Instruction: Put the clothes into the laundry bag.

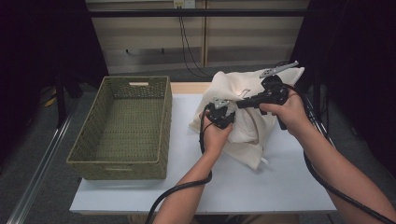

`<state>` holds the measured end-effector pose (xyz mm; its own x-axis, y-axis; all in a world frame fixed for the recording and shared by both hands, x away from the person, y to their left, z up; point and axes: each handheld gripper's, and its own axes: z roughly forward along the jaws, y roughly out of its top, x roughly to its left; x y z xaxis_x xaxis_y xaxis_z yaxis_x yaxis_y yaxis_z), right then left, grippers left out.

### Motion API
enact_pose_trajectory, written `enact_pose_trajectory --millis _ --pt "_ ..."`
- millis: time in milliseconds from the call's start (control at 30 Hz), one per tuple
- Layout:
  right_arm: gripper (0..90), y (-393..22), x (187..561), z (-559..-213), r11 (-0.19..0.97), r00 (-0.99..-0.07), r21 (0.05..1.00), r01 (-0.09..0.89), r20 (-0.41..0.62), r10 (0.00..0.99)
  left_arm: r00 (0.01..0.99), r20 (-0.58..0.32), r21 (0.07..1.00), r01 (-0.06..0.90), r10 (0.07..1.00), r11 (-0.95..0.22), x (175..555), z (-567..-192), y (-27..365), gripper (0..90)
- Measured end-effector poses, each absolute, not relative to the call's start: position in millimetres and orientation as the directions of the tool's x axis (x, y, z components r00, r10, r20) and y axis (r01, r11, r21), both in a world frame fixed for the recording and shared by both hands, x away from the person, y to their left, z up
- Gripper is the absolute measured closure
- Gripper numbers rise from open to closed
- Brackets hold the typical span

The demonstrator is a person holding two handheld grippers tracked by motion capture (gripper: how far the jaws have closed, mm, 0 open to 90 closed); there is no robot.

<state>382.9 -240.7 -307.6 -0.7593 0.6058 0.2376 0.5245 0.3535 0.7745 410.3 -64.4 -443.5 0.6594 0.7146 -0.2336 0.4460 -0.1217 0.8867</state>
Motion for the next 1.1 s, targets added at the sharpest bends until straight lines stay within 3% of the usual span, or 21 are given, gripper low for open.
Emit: enact_pose_trajectory --millis 300,567,867,1100 --pt "87.8 -242.5 381.7 -306.4 0.353 -0.765 0.776 0.522 0.242 0.597 0.640 -0.239 0.899 0.430 0.730 -0.083 418.1 -450.6 -70.0 78.3" --pt "87.4 -251.8 387.0 -318.1 0.356 -0.734 0.772 0.527 0.203 0.648 0.661 -0.271 0.852 0.502 0.700 -0.145 413.9 -449.1 -43.1 57.7" --pt "86.8 -244.9 395.5 -329.9 0.382 -0.719 0.758 0.529 0.162 0.675 0.697 -0.206 0.826 0.500 0.687 -0.260 403.2 -436.5 -16.7 27.3" --pt "86.6 -244.1 398.7 -329.9 0.362 -0.701 0.770 0.526 0.150 0.698 0.710 -0.197 0.808 0.508 0.676 -0.298 399.3 -421.6 -7.7 17.5"
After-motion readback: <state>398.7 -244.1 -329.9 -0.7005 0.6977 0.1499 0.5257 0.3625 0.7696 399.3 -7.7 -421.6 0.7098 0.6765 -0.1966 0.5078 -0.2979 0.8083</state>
